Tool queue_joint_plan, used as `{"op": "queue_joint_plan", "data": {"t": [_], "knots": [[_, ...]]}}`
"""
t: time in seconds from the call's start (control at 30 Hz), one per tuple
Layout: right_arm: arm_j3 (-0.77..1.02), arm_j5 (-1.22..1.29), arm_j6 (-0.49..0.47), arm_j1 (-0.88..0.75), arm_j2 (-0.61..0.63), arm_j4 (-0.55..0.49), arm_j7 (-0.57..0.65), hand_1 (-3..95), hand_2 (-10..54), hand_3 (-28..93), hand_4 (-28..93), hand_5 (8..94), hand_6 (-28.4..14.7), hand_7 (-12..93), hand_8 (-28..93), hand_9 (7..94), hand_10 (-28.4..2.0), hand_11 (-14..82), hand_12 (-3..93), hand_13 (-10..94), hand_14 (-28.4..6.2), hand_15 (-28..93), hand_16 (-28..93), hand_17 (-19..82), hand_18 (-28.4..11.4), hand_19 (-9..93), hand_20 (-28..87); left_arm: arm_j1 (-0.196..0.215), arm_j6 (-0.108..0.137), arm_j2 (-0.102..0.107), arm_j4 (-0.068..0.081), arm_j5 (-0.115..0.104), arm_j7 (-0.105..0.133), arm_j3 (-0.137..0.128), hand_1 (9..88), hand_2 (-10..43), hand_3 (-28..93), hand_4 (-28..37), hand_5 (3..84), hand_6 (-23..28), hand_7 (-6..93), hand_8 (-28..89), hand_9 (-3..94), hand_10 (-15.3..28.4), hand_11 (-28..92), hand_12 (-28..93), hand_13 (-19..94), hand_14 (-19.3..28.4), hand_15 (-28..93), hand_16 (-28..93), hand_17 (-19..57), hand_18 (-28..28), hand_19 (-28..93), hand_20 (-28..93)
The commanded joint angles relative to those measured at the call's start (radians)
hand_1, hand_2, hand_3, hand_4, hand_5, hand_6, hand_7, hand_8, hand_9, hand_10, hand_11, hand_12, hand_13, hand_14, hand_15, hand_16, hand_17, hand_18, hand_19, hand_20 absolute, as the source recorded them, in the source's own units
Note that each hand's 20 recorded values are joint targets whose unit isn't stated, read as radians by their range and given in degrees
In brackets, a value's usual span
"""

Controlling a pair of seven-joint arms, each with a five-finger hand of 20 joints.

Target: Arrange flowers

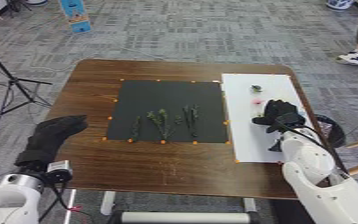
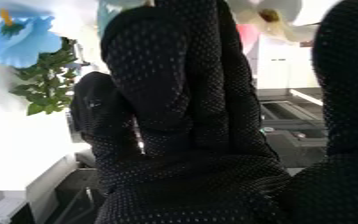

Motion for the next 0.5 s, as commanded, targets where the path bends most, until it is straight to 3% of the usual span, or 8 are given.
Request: {"op": "queue_joint_plan", "data": {"t": [0.03, 0.13, 0.27, 0.5], "knots": [[-0.073, -0.092, 0.036, 0.036, -0.011, 0.035, 0.006, 31.7, -9.5, 60, -13, 75.2, -3.1, 16, -7, 91.2, -11.2, 26.9, 25.2, 91, -5.7, 47, 38, 52, -22.4, 92, 50, -0.021, -0.017, -0.009, 0.003, 0.005, -0.012, 0.016, 29.2, 1.4, 70, -19.9, 55.3, 3.9, 17.7, -6, 53.3, 13.6, 24, 17, 42, 15.6, 15, 1, 8.1, 8.9, 3, 17], [-0.092, -0.116, 0.042, 0.046, -0.008, 0.047, 0.003, 36.9, -9.5, 61, -14, 78.3, -1.9, 19, -7, 93.0, -9.9, 29.1, 25.7, 93, -5.1, 48, 39, 54, -21.9, 93, 51, -0.03, -0.021, -0.006, 0.004, 0.007, -0.017, 0.019, 29.2, 1.3, 70, -20.0, 55.3, 3.9, 17.8, -6, 53.3, 13.6, 24, 17, 41, 15.6, 15, 1, 8.1, 8.9, 3, 17], [-0.099, -0.125, 0.025, 0.043, 0.007, 0.047, -0.002, 49.1, -9.4, 55, -12, 80.7, -1.8, 18, 15, 93.7, -9.7, 31.7, 25.4, 94, -4.3, 50, 39, 55, -21.3, 93, 52, -0.035, -0.023, -0.008, 0.006, 0.003, -0.015, 0.016, 29.3, 1.4, 70, -20.0, 55.3, 4.0, 17.7, -6, 53.3, 13.6, 24, 17, 41, 15.6, 15, 1, 8.1, 8.9, 3, 17], [-0.11, -0.109, 0.038, 0.027, 0.056, 0.025, -0.042, 54.8, -4.9, 55, -13, 82.0, -0.9, 19, 18, 93.7, -9.3, 33.5, 25.3, 94, -4.0, 52, 39, 56, -21.0, 93, 53, -0.018, -0.02, -0.009, 0.006, -0.001, -0.011, 0.016, 29.2, 1.6, 70, -20.1, 55.4, 4.2, 17.5, -6, 53.2, 13.6, 24, 17, 41, 15.6, 15, 1, 8.1, 9.0, 3, 17]]}}
